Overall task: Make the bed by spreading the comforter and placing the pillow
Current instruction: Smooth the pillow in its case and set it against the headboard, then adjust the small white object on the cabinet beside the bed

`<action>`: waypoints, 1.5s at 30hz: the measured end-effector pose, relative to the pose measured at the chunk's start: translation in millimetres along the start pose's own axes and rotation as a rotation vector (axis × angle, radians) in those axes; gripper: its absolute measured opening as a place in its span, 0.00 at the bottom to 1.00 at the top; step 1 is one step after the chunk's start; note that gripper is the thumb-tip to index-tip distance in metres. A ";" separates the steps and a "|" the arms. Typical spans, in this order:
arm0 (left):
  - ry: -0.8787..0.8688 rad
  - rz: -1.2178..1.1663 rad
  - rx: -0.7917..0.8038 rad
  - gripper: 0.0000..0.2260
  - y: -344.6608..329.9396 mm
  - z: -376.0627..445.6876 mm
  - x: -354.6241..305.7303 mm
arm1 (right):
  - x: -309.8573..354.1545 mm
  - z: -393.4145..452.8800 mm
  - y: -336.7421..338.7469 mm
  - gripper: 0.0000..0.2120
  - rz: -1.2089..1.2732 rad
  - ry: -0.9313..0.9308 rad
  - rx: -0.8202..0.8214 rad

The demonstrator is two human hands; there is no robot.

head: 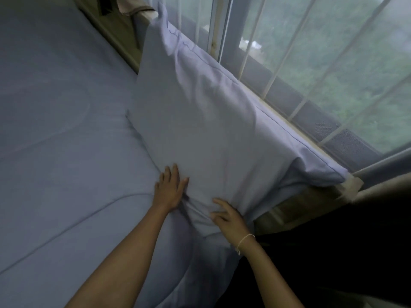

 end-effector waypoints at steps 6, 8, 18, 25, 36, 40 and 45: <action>-0.035 0.111 0.026 0.30 1.8 -53.4 18.7 | 4.7 -31.2 0.6 0.20 -0.142 0.002 -0.068; -0.103 0.162 0.000 0.30 14.6 -72.3 13.0 | 33.6 -38.7 13.4 0.20 -0.265 0.108 -0.232; -0.327 0.286 -0.080 0.31 85.3 -176.4 29.3 | 39.0 -136.2 -6.9 0.35 -0.969 -0.027 -0.423; -0.431 0.326 -0.019 0.32 62.6 -244.6 55.3 | 2.0 -246.2 -44.4 0.34 -0.983 -0.165 -0.462; -0.715 0.432 0.106 0.34 -39.5 -351.4 0.5 | -136.3 -427.6 -38.6 0.34 -0.849 -0.578 -0.466; -0.769 0.455 0.214 0.34 -85.1 -382.7 -23.0 | -188.3 -488.9 -26.5 0.34 -0.727 -0.693 -0.518; -0.802 0.560 0.312 0.34 -162.6 -430.5 -51.2 | -259.4 -560.7 -9.0 0.36 -0.578 -0.838 -0.542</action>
Point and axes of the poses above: each hand's wrist, its own z-axis towards the middle knuckle, its own y-axis out of the back of the hand, x = y × z, the point moved 6 cm from there along z, towards the middle knuckle, and after that the axes turned 5 degrees about y, right-handed, at the moved point
